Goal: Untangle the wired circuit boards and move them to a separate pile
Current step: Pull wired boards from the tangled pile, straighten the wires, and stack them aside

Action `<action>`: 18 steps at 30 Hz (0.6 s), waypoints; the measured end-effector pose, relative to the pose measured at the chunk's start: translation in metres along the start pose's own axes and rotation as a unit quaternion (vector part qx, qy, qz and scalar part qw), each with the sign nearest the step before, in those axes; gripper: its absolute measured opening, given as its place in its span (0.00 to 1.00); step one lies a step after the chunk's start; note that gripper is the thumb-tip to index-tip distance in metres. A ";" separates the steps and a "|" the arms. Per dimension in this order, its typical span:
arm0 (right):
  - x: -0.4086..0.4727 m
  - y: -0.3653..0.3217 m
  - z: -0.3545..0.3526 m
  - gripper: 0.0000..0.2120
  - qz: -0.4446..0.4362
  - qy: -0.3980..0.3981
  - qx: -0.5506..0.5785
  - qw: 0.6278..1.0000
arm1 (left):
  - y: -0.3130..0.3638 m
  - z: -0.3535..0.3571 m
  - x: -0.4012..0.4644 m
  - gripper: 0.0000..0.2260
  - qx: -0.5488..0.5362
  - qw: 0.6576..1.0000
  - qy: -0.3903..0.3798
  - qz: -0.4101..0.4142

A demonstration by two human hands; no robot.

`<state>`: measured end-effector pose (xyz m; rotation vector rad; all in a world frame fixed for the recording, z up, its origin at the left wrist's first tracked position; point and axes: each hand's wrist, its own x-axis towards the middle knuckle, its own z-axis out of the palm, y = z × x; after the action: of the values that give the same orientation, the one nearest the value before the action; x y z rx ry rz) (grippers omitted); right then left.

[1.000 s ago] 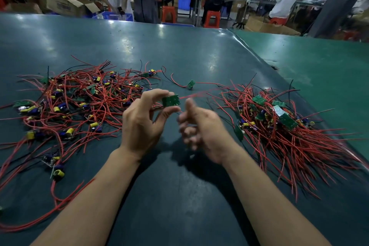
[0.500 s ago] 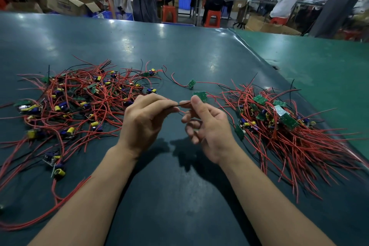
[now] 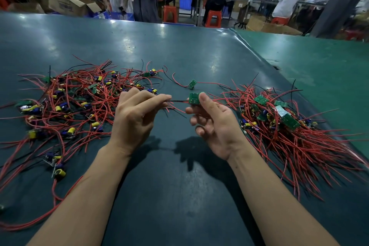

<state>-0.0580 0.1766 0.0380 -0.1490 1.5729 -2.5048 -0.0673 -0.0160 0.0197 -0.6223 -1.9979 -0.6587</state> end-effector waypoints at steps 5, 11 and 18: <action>-0.001 0.006 -0.005 0.13 -0.118 0.053 -0.244 0.961 | -0.013 -0.002 -0.003 0.07 0.101 0.993 0.023 -0.055; 0.006 -0.002 -0.011 0.14 -0.208 0.279 -0.119 0.930 | -0.024 -0.004 -0.007 0.10 0.185 0.947 0.033 -0.263; 0.003 -0.008 -0.019 0.08 -0.075 0.349 0.222 0.908 | -0.022 -0.005 -0.011 0.18 0.262 0.866 -0.071 -0.420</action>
<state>-0.0655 0.1961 0.0372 0.7987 1.1200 -3.1660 -0.0736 -0.0373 0.0076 0.5922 -2.4263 -0.5124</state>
